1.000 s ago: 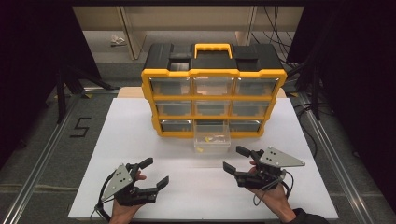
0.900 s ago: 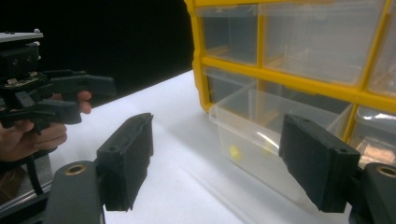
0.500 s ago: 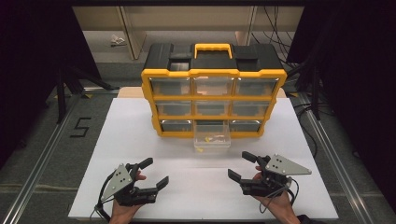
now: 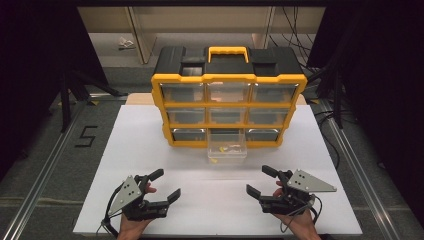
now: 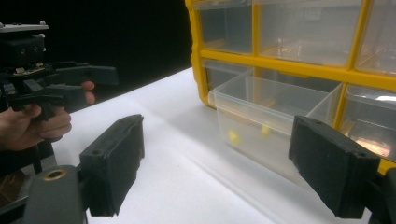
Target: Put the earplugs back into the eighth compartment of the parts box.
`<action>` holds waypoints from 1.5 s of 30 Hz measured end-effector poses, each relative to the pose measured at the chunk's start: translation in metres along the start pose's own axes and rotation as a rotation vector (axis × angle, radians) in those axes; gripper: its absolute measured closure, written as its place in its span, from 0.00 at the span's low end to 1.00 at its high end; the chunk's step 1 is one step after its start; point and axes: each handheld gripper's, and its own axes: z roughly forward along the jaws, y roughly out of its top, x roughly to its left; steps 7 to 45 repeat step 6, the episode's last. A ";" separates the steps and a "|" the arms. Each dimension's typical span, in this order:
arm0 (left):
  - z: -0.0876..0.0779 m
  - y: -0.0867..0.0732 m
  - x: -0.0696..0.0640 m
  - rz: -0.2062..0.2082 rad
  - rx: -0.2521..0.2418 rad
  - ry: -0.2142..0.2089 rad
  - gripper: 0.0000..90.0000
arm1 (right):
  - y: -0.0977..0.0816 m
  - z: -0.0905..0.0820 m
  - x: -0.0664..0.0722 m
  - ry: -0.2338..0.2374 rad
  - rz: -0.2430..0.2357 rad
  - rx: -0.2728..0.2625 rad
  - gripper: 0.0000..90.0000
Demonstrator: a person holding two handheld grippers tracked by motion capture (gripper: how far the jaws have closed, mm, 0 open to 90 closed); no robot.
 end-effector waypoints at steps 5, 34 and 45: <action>0.000 0.000 0.000 0.002 0.000 0.001 0.18 | 0.000 0.001 0.000 0.001 -0.006 0.000 0.21; 0.000 0.000 0.000 0.002 0.000 0.001 0.18 | -0.001 0.001 0.000 0.001 -0.006 0.001 0.21; 0.000 0.000 0.000 0.002 0.000 0.001 0.18 | -0.001 0.001 0.000 0.001 -0.006 0.001 0.21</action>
